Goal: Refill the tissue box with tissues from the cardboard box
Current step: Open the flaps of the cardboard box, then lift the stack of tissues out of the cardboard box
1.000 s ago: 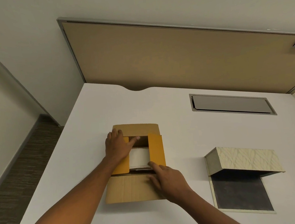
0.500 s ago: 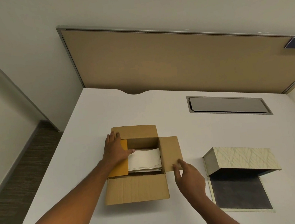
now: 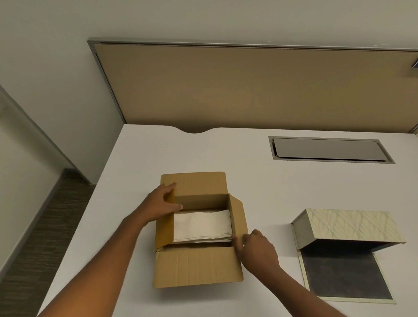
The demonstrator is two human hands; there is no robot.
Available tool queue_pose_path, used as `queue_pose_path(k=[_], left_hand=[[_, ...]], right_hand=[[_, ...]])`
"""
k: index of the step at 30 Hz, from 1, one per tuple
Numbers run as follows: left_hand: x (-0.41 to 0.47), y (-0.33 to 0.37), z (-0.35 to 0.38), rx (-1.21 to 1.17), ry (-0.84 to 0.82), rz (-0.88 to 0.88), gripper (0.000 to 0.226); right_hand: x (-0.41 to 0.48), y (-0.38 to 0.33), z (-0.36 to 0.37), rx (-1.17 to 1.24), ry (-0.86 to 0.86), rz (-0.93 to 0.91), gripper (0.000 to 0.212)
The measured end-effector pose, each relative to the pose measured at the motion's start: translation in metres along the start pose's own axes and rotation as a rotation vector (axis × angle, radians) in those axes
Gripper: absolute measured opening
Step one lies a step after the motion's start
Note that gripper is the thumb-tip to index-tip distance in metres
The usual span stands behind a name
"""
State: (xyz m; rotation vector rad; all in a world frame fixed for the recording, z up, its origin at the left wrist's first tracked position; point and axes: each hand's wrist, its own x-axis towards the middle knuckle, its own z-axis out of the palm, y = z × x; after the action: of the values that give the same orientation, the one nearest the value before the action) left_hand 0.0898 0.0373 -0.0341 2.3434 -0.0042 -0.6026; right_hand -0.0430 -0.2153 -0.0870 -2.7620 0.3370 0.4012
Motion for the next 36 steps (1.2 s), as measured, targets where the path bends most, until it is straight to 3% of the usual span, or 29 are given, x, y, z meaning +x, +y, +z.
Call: queue_pose_path(k=[5,16,21,29,36], left_hand=[[-0.01,-0.018,-0.038,-0.216,-0.047,0.035,0.075],[-0.019,-0.061,-0.038,-0.018,0.195,-0.151,0.068],[-0.022,-0.069,-0.015,-0.034,0.178,-0.196,0.053],[-0.023,-0.066,0.015,-0.14,0.081,-0.202,0.048],[-0.023,-0.066,0.016,-0.067,0.135,-0.251,0.046]], right_hand=[[-0.002,-0.001,0.001,-0.039,0.005,-0.044,0.055],[-0.001,-0.005,-0.003,-0.074,0.003,-0.094,0.045],[0.001,-0.005,-0.003,-0.001,-0.04,-0.087,0.046],[0.002,-0.009,-0.002,0.066,-0.085,-0.096,0.041],[0.003,-0.007,-0.004,0.061,-0.067,-0.066,0.045]])
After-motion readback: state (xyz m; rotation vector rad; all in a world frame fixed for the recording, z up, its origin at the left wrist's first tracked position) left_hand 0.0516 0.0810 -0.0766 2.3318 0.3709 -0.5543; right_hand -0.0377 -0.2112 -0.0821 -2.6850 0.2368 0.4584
